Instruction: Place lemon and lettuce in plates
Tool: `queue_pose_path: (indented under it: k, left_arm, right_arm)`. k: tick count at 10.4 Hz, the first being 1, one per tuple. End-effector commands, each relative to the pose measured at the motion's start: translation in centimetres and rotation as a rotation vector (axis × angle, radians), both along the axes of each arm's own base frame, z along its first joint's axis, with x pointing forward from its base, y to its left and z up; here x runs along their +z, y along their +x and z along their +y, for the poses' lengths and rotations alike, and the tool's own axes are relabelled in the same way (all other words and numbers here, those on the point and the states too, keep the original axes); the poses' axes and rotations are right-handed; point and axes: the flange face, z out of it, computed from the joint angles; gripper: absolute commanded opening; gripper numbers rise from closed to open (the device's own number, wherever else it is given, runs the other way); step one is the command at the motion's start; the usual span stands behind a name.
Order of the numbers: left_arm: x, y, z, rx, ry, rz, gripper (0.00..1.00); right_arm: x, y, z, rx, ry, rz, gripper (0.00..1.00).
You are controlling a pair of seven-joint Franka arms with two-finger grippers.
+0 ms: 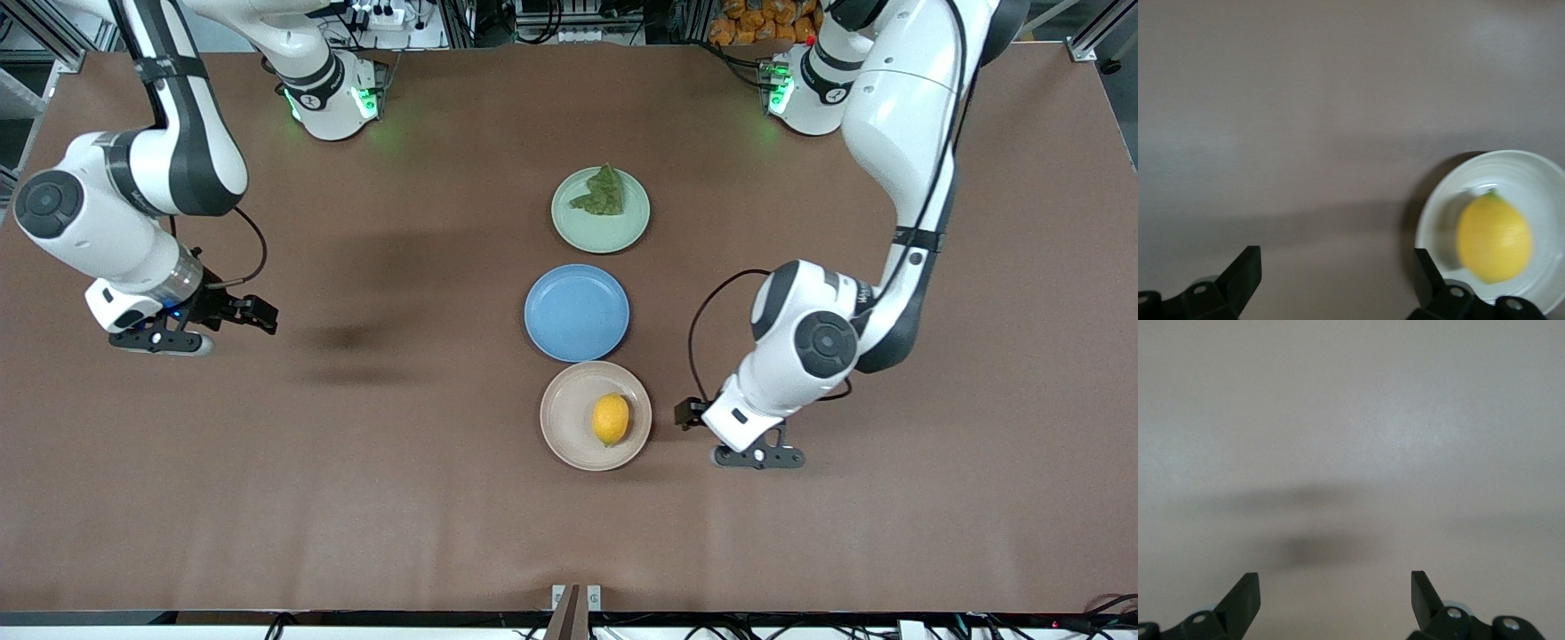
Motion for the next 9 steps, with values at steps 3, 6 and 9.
queue_pose_path:
  k: [3,6,9]
  left_arm:
    - [-0.1,1.1,8.4,-0.046,0.051,0.066,1.00]
    - [-1.0,1.6,11.9,-0.033,0.105,0.081,1.00]
    - [-1.3,1.8,14.6,-0.035,0.138,0.088,1.00]
  right_arm:
    - [5.3,-0.9,-3.7,0.048,-0.009,-0.043,1.00]
    - [9.0,-0.3,-4.5,0.039,-0.003,0.010,1.00]
    - [13.7,0.2,-5.1,0.025,0.005,0.013,1.00]
